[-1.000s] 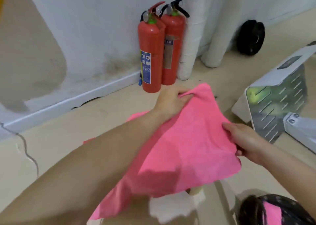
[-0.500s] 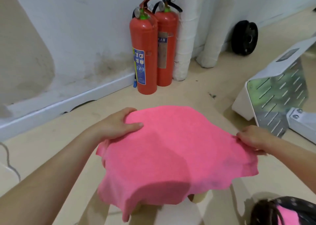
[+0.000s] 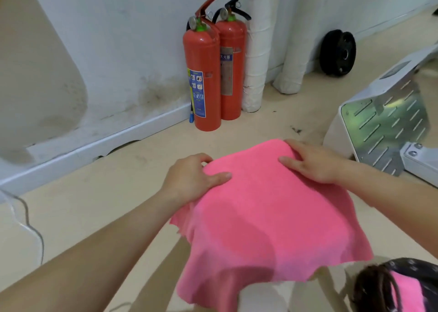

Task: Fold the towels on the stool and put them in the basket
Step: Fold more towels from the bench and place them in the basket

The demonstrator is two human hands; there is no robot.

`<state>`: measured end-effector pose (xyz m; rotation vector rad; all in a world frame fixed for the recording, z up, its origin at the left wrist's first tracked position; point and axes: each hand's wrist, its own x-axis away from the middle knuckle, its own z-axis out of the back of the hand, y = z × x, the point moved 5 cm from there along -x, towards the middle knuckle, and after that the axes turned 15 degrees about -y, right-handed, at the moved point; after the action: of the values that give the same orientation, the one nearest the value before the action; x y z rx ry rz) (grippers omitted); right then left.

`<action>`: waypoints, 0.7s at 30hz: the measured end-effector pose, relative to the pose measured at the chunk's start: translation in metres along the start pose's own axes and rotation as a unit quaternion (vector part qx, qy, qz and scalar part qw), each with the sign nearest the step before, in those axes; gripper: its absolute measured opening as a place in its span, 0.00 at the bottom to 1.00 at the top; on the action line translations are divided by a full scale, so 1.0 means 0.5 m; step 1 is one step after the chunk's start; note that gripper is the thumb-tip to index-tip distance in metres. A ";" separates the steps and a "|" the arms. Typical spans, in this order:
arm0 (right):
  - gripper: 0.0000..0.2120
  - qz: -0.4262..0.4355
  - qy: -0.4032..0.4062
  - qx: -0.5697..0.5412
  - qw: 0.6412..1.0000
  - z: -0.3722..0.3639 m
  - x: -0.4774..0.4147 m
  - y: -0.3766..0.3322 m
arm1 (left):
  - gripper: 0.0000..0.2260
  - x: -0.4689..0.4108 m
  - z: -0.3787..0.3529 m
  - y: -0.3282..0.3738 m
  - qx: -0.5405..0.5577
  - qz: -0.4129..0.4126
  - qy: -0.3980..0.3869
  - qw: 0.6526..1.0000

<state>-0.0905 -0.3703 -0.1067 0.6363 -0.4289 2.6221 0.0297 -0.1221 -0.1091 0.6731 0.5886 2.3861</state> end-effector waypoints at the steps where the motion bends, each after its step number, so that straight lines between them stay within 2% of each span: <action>1: 0.34 -0.027 0.024 0.045 0.998 0.000 0.006 0.007 | 0.25 -0.002 -0.008 0.011 0.016 -0.004 0.010 1.000; 4: 0.30 -0.017 0.088 0.119 0.989 0.016 0.031 -0.014 | 0.21 -0.018 -0.011 0.013 0.110 -0.007 -0.028 0.994; 7: 0.30 0.036 0.059 0.115 0.991 0.005 0.056 -0.049 | 0.19 -0.016 0.007 -0.034 0.217 0.008 -0.143 0.966; 10: 0.32 0.049 0.053 0.189 0.979 -0.049 0.081 -0.065 | 0.19 0.009 0.005 -0.095 0.233 0.004 -0.284 0.930; 12: 0.32 0.054 0.066 0.191 0.978 -0.054 0.085 -0.071 | 0.27 0.017 0.004 -0.128 0.213 -0.007 -0.317 0.924; 14: 0.28 0.052 0.066 0.162 0.983 -0.044 0.073 -0.072 | 0.28 0.014 0.007 -0.153 0.226 0.008 -0.295 0.928; 17: 0.28 0.006 0.044 0.074 0.996 -0.021 0.037 -0.032 | 0.19 0.016 -0.006 -0.190 0.174 0.044 -0.276 0.944; 19: 0.34 -0.026 0.057 -0.026 0.998 -0.007 0.020 0.017 | 0.14 0.027 -0.025 -0.222 0.121 0.068 -0.295 0.945; 21: 0.35 -0.061 0.049 -0.176 0.981 -0.016 0.006 0.092 | 0.12 0.036 -0.033 -0.253 0.122 0.096 -0.290 0.944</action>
<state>-0.1169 -0.4064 -0.1212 0.3995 -0.7741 2.3671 0.0596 -0.0222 -0.1849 1.5328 0.5752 2.1356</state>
